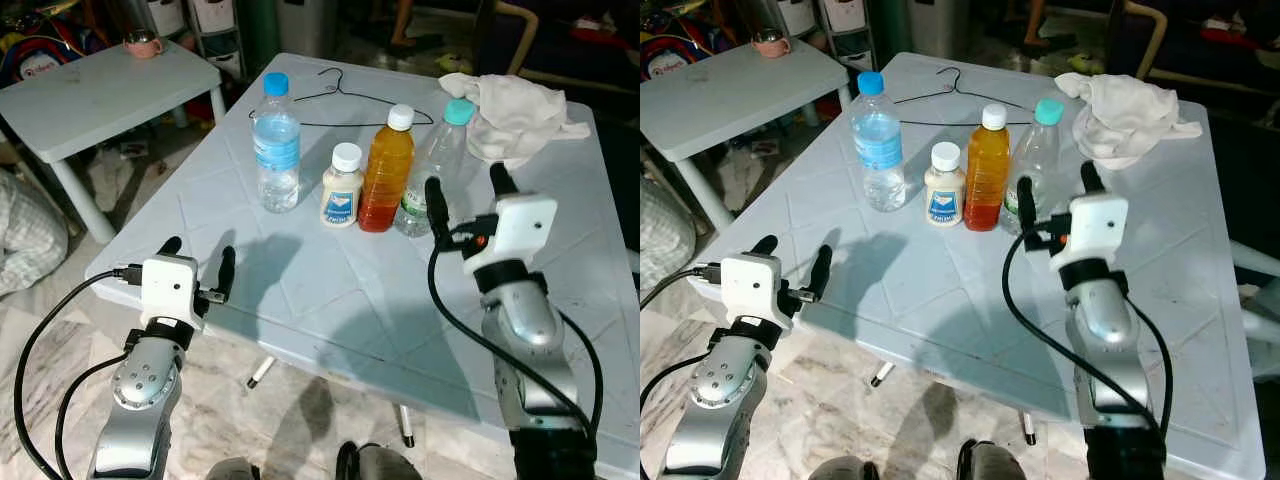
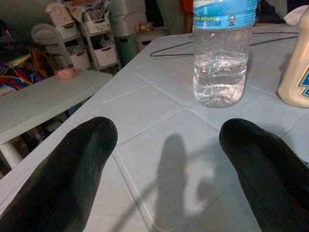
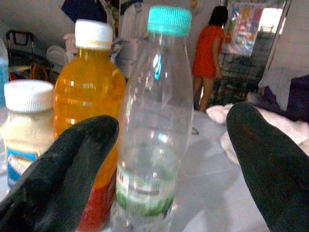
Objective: Restocking fridge
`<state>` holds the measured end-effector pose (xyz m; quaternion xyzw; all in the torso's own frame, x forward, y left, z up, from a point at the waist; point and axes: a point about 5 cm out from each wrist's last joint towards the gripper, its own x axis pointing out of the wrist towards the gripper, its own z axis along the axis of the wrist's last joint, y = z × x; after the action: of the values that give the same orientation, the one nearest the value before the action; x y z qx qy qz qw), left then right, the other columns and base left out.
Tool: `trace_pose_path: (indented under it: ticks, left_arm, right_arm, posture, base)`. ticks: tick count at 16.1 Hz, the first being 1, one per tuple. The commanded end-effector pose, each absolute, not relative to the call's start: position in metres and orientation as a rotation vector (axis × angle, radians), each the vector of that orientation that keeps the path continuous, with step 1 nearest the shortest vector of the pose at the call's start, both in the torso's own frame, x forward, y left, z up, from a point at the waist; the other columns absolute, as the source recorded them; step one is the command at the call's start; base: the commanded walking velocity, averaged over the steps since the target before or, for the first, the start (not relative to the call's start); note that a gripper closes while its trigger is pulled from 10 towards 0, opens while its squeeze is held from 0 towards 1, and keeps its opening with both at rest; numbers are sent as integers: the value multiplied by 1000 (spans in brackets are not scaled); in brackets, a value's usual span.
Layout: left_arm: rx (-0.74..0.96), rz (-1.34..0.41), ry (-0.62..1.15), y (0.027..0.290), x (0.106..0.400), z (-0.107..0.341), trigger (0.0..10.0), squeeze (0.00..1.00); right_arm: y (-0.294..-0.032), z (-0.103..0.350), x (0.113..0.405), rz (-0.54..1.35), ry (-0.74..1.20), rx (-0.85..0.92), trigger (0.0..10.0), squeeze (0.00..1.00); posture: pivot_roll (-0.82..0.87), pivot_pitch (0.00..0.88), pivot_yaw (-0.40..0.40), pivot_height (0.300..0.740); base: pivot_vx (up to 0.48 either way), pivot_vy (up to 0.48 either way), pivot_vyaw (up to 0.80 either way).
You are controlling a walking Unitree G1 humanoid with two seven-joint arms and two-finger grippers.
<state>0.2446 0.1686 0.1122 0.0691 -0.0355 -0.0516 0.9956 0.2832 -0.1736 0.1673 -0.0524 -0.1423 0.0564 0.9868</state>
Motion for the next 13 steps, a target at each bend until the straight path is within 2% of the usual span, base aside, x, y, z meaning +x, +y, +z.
trace_pose_path:
  ticks: [1,13]
  left_arm:
    - [147,-107,-66,170,245,114,10000,0]
    - [148,-121,-54,168,244,114,10000,0]
  right_arm:
    - [-172,170,282,117,-302,-120,10000,0]
    - [-170,224,303,154,-460,-108,10000,0]
  posture:
    - [32,105,2,740]
    - [29,117,3,740]
  base:
    - [0,0,0]
    - [0,0,0]
